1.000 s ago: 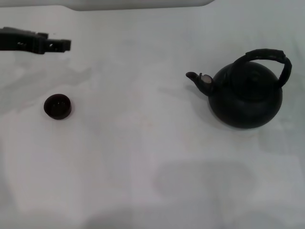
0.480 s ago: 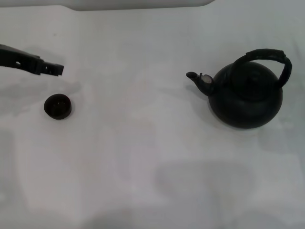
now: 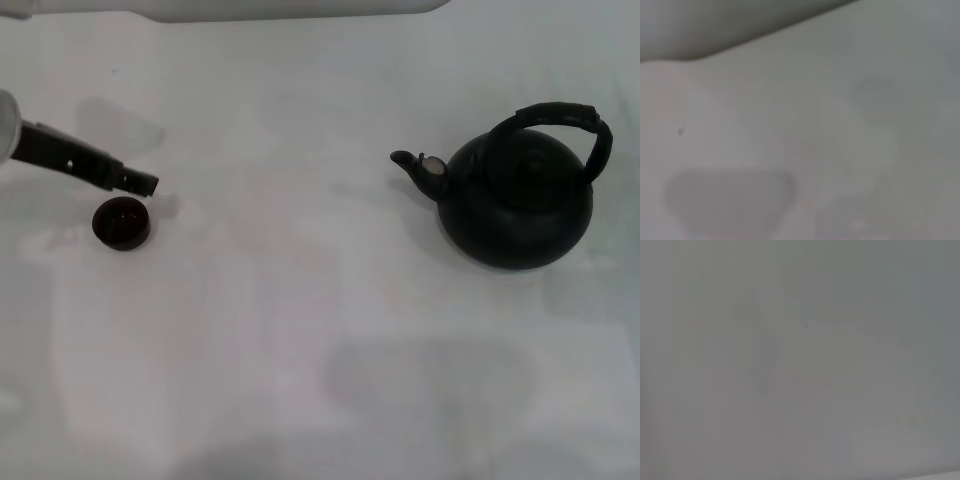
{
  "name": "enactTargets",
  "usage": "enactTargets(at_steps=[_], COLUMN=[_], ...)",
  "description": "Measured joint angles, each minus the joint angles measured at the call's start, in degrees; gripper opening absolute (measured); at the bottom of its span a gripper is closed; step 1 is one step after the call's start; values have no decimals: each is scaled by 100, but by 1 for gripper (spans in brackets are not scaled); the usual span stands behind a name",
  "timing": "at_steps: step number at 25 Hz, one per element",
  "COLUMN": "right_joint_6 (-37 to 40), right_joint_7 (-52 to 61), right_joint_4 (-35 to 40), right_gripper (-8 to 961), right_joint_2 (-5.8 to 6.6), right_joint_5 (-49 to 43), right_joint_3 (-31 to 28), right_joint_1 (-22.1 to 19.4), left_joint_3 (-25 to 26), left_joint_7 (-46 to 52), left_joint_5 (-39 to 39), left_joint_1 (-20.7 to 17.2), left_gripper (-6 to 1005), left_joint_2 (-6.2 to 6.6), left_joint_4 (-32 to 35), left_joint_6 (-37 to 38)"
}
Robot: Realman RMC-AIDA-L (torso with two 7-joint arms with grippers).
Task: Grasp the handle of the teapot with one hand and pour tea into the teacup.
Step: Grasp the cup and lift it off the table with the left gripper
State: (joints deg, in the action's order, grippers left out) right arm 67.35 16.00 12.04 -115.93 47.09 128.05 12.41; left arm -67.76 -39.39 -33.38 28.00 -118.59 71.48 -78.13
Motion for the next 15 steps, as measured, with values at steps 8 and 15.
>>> enactTargets(at_steps=[8,15], right_joint_6=[0,2], right_joint_7=[0,0], right_joint_4=[0,9], right_gripper=[859,860], right_joint_2=[0,0], right_joint_5=[2,2], right_joint_3=[0,0], right_joint_1=[-2,-6], left_joint_3=[-61,-105], left_joint_7=[160,153], left_joint_5=[309,288], left_joint_1=[63,78], left_gripper=[772,774], left_joint_2=[-14,-24], left_joint_4=[-215,-328], left_joint_6=[39,137])
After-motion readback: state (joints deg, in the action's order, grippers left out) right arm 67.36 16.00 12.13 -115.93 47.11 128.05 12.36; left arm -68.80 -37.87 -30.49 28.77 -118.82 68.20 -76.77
